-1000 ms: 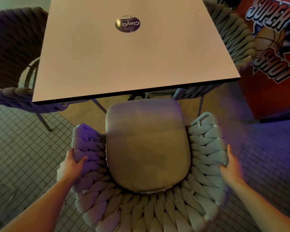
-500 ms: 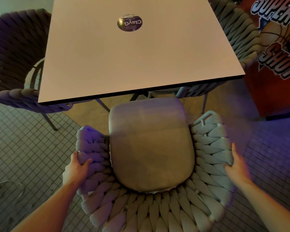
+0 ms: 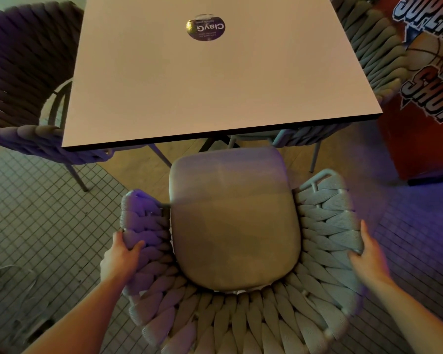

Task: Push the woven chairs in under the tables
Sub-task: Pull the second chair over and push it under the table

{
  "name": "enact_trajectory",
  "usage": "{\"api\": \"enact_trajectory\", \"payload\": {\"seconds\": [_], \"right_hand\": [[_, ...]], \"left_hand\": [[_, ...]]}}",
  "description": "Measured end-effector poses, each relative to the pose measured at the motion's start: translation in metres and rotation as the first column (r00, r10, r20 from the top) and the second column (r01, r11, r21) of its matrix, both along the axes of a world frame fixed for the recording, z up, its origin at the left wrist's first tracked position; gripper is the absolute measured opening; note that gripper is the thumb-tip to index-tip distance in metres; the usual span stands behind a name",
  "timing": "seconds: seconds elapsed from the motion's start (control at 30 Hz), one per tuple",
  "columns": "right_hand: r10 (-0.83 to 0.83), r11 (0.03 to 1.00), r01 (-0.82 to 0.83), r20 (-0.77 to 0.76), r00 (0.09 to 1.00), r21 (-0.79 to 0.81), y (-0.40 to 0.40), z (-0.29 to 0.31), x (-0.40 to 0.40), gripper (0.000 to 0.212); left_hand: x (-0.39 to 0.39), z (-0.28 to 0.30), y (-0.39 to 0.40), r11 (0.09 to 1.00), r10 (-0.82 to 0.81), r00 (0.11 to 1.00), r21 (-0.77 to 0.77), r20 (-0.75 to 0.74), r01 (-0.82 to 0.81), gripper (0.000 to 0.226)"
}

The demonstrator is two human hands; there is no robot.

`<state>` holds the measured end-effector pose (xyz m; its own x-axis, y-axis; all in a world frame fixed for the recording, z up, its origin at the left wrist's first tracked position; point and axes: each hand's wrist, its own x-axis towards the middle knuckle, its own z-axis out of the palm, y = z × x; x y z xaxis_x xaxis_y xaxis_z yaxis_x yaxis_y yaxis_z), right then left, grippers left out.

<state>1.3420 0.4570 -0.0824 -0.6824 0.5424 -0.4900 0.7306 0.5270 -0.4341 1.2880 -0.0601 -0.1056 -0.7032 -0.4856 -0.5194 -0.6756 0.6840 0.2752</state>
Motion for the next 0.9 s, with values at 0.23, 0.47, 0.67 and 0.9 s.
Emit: {"api": "enact_trajectory", "payload": {"seconds": [0.23, 0.47, 0.67, 0.9], "right_hand": [[0.02, 1.0, -0.02, 0.03, 0.999, -0.002, 0.004, 0.001, 0.002, 0.085], [0.029, 1.0, -0.029, 0.027, 0.999, 0.004, 0.006, 0.0, 0.001, 0.085], [0.021, 1.0, -0.021, 0.025, 0.999, 0.006, 0.005, -0.002, 0.001, 0.084], [-0.013, 0.989, 0.031, -0.123, 0.992, 0.143, -0.017, 0.009, 0.006, 0.08]], "left_hand": [[0.002, 0.003, 0.002, 1.0, -0.016, 1.0, 0.006, -0.008, 0.016, 0.059], [0.015, 0.004, 0.002, 1.0, -0.01, 1.0, 0.014, -0.006, 0.01, 0.058], [0.015, 0.001, 0.001, 1.0, -0.003, 1.0, 0.03, -0.017, 0.004, 0.064], [0.019, 0.012, 0.002, 0.994, 0.044, 0.992, 0.106, -0.115, -0.032, 0.067]]}}
